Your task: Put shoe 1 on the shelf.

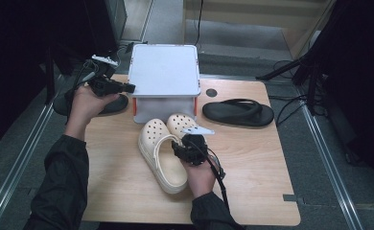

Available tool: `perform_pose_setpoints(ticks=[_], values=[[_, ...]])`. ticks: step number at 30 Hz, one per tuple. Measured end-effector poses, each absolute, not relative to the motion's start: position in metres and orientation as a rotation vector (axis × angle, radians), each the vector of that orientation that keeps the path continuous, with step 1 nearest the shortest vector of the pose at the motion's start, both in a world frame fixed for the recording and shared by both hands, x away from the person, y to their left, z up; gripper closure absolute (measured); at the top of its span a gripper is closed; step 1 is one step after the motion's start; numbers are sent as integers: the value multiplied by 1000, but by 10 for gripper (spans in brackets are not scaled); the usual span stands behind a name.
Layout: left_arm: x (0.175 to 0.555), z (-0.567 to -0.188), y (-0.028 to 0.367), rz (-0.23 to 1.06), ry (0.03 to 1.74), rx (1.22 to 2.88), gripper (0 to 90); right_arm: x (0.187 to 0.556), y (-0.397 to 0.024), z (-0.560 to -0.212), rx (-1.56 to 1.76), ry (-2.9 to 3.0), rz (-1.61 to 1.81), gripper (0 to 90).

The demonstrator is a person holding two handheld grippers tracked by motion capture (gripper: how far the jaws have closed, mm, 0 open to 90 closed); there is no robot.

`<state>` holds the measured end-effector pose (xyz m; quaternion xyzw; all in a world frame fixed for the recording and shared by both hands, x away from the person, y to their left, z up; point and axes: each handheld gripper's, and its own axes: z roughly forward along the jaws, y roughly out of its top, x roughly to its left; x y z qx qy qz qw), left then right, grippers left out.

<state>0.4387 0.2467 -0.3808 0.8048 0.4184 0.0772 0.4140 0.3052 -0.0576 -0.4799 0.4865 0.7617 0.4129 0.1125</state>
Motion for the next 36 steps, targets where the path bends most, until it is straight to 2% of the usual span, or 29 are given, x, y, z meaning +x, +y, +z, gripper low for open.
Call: perform_pose_setpoints(ticks=[21, 36], values=[[439, -381, 248, 186, 1060, 2014, 899, 376, -35, -466, 1425, 2235, 1182, 661], [439, -381, 249, 176, 1061, 2013, 899, 414, -8, -479, 1510, 2136, 1143, 660]])
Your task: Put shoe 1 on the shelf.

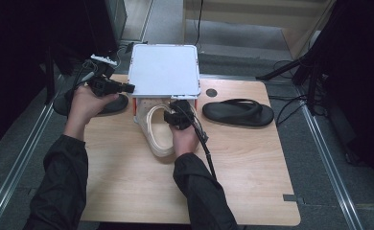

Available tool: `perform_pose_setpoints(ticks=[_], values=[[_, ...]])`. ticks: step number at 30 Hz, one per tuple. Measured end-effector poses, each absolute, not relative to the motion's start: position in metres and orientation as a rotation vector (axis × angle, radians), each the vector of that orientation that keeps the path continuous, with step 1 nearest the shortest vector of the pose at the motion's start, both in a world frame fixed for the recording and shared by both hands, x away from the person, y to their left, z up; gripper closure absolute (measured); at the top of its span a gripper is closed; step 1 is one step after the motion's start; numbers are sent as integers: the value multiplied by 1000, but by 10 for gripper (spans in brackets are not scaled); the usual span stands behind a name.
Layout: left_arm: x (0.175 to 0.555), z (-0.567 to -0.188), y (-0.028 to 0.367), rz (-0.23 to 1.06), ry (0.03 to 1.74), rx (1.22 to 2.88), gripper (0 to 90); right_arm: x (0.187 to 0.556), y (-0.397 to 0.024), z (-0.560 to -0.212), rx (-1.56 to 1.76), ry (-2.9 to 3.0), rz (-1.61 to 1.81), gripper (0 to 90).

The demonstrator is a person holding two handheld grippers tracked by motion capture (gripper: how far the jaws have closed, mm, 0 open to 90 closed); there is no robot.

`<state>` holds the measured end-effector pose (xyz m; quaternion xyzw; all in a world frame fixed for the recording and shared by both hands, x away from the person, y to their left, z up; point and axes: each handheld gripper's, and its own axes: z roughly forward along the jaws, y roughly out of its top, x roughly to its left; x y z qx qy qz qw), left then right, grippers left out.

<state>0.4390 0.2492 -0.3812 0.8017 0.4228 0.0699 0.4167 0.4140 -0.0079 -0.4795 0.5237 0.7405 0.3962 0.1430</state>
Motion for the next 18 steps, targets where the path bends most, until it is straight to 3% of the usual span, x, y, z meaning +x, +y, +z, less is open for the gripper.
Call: perform_pose_setpoints(ticks=[18], values=[[438, -381, 249, 179, 1067, 2014, 897, 420, -3, -483, 1493, 2132, 1125, 601]])
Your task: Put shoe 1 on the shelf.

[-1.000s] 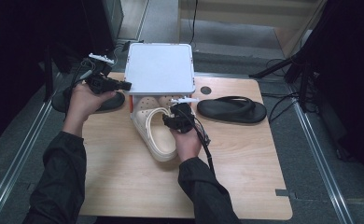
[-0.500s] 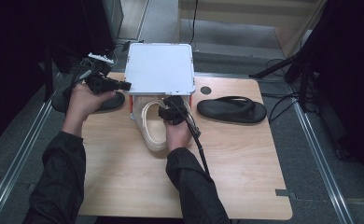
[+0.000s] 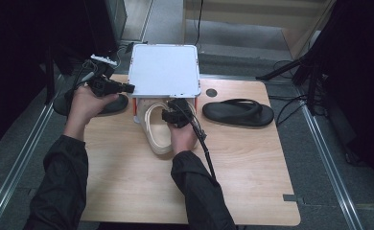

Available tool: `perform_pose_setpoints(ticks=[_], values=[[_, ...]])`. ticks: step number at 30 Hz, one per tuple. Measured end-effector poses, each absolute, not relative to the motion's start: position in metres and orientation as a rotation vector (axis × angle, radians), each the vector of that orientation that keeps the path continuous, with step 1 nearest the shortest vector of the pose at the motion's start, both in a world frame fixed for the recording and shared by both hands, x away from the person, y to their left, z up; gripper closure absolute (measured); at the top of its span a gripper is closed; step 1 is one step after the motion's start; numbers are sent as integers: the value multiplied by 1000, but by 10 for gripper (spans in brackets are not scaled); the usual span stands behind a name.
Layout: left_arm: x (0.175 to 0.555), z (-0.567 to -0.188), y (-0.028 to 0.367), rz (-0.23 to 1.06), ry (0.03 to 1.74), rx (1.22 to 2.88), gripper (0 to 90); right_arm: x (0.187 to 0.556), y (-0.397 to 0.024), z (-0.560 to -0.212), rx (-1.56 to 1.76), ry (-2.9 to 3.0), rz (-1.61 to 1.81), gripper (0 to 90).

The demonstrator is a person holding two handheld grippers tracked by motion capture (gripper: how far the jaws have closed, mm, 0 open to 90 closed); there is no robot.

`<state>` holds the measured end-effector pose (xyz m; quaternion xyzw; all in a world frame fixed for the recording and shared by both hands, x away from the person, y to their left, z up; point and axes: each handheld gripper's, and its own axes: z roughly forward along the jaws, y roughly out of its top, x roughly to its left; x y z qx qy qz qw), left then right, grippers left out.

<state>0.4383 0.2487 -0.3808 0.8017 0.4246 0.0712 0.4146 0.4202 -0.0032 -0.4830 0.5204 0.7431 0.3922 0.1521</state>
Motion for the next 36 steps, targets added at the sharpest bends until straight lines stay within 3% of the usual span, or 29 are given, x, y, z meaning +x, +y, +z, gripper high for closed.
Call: perform_pose_setpoints(ticks=[14, 21, 25, 32, 36], values=[[438, -381, 249, 177, 1065, 2013, 897, 412, -10, -478, 1491, 2192, 1140, 498], [438, -381, 248, 185, 1070, 2014, 897, 397, -23, -468, 1436, 2216, 1157, 497], [438, -381, 248, 184, 1072, 2013, 897, 384, -29, -461, 1389, 2234, 1165, 560], [438, -381, 249, 178, 1073, 2009, 897, 360, -43, -459, 1357, 2288, 1253, 783], [438, -381, 249, 176, 1073, 2007, 897, 347, -49, -463, 1318, 2307, 1319, 863]])
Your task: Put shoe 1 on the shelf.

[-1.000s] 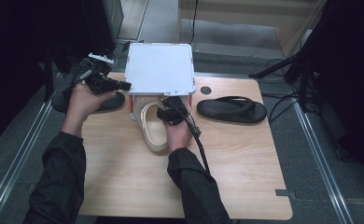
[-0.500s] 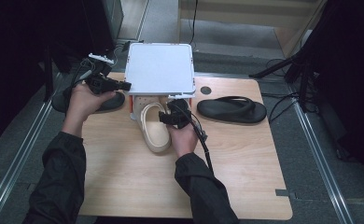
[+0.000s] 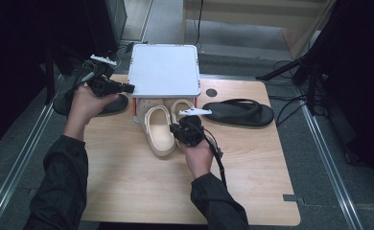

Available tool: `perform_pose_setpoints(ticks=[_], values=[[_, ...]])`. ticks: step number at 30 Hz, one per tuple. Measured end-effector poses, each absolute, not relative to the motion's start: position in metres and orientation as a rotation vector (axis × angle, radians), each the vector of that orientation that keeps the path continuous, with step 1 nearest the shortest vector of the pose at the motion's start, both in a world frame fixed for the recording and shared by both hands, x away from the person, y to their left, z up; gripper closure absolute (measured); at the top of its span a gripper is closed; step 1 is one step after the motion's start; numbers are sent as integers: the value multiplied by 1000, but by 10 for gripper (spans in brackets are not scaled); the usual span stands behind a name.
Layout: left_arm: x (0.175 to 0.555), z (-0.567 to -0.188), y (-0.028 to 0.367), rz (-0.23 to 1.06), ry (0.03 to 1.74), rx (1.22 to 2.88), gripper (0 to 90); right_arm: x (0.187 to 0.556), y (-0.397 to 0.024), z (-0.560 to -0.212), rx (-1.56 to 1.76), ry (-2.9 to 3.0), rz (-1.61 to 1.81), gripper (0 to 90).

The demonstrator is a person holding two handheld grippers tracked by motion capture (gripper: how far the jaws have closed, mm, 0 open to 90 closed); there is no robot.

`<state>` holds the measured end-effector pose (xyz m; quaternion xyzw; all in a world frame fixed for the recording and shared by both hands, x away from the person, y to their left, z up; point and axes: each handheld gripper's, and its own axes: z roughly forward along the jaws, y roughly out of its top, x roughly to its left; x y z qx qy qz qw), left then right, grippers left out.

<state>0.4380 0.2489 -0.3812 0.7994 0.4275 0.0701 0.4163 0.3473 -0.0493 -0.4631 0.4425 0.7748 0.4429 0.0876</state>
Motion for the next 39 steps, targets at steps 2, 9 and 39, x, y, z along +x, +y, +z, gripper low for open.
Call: perform_pose_setpoints(ticks=[2, 9, 39], values=[[438, -381, 249, 174, 1075, 2004, 897, 341, -51, -467, 1299, 2320, 1318, 900], [438, -381, 249, 176, 1074, 2008, 898, 317, -54, -478, 1251, 2357, 1308, 900], [438, -382, 249, 172, 1078, 2001, 897, 291, -44, -524, 1243, 2444, 1215, 900]])
